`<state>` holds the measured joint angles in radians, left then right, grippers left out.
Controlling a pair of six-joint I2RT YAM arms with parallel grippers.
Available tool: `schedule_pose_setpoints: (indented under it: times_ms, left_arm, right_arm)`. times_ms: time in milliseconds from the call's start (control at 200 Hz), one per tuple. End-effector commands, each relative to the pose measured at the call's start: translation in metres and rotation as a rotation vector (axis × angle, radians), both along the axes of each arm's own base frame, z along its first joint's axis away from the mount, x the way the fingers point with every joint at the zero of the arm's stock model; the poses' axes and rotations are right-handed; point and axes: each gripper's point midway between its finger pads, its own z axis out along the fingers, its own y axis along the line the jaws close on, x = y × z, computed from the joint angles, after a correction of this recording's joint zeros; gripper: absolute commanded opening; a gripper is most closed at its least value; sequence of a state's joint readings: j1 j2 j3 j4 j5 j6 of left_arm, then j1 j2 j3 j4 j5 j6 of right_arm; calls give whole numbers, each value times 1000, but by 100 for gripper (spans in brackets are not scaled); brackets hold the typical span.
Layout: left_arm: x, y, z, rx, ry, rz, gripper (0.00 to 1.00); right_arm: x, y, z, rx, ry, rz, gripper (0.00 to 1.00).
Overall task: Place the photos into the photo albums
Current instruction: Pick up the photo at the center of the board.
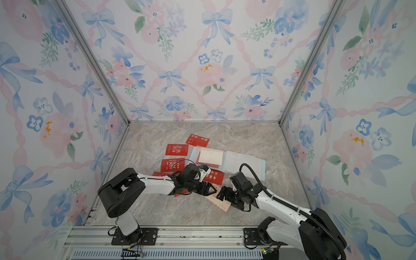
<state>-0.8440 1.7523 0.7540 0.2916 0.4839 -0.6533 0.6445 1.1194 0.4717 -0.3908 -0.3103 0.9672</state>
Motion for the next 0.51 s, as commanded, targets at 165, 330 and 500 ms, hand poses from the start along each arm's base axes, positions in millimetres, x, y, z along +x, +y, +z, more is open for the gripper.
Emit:
schedule_pose_setpoints:
  times_ms: [165, 330, 500]
  left_arm:
    - [-20, 21, -28, 92, 48, -14, 69]
    - [-18, 22, -23, 87, 34, -5, 69]
    - [-22, 37, -36, 126, 49, 15, 69]
  right_arm:
    - [6, -5, -8, -42, -31, -33, 94]
    - [14, -5, 6, -51, -70, -24, 94]
    - [17, -9, 11, -24, -89, -56, 93]
